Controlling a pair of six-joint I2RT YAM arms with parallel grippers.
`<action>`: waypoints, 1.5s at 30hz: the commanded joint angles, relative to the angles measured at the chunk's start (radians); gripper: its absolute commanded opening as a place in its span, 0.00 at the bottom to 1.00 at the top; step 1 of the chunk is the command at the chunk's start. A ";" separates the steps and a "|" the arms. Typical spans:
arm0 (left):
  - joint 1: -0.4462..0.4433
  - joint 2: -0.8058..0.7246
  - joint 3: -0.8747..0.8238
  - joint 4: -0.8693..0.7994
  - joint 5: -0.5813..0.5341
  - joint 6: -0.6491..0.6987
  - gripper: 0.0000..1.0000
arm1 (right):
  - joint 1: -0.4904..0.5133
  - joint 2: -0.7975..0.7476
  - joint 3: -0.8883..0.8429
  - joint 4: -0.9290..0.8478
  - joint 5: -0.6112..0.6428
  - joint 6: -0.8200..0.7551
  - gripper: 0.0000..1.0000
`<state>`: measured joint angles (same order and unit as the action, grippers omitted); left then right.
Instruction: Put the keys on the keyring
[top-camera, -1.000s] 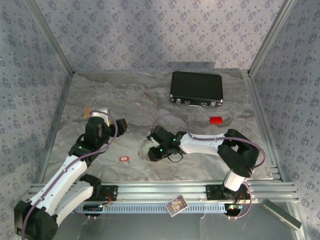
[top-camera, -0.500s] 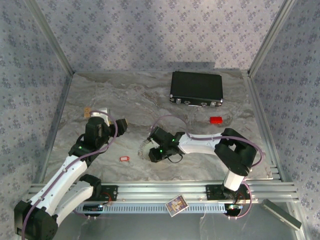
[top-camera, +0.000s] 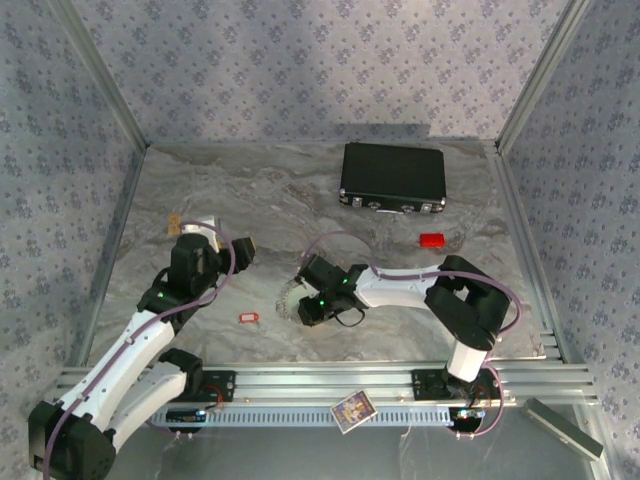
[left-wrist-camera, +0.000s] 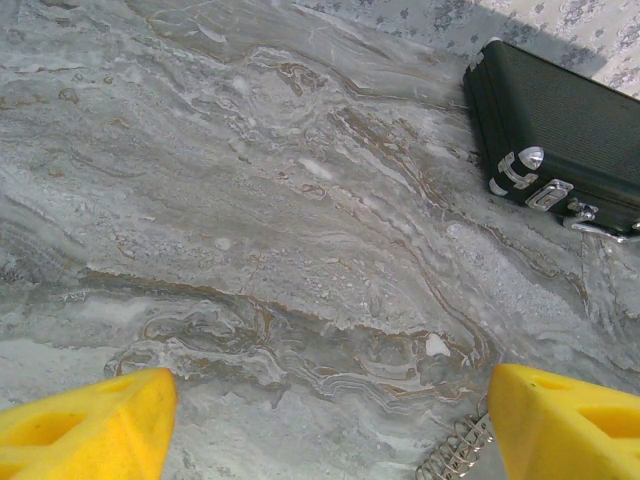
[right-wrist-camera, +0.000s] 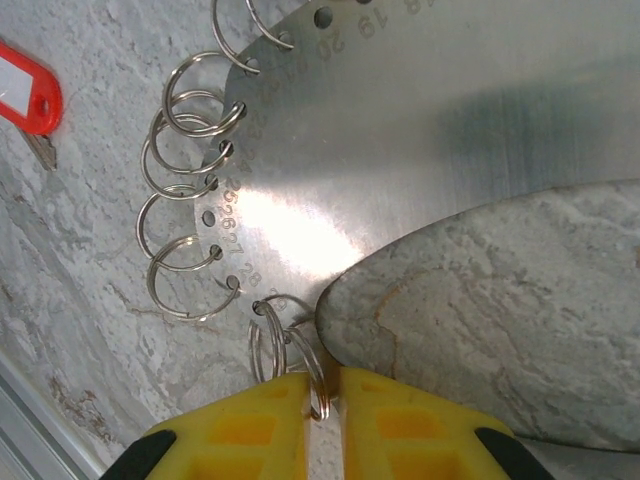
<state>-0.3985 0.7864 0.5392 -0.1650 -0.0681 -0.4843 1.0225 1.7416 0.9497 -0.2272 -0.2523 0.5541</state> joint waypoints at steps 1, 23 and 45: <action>0.007 -0.007 -0.004 -0.005 -0.005 -0.008 0.81 | 0.002 0.024 0.017 -0.005 -0.011 0.008 0.16; 0.007 -0.007 -0.004 -0.004 -0.013 -0.004 0.81 | 0.004 0.051 0.064 -0.019 -0.006 -0.014 0.09; 0.007 0.025 0.001 0.005 -0.011 0.005 0.81 | 0.080 0.020 0.137 -0.327 0.214 -0.201 0.00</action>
<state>-0.3985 0.8055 0.5392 -0.1646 -0.0723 -0.4839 1.0969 1.7592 1.0721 -0.4927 -0.0612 0.3779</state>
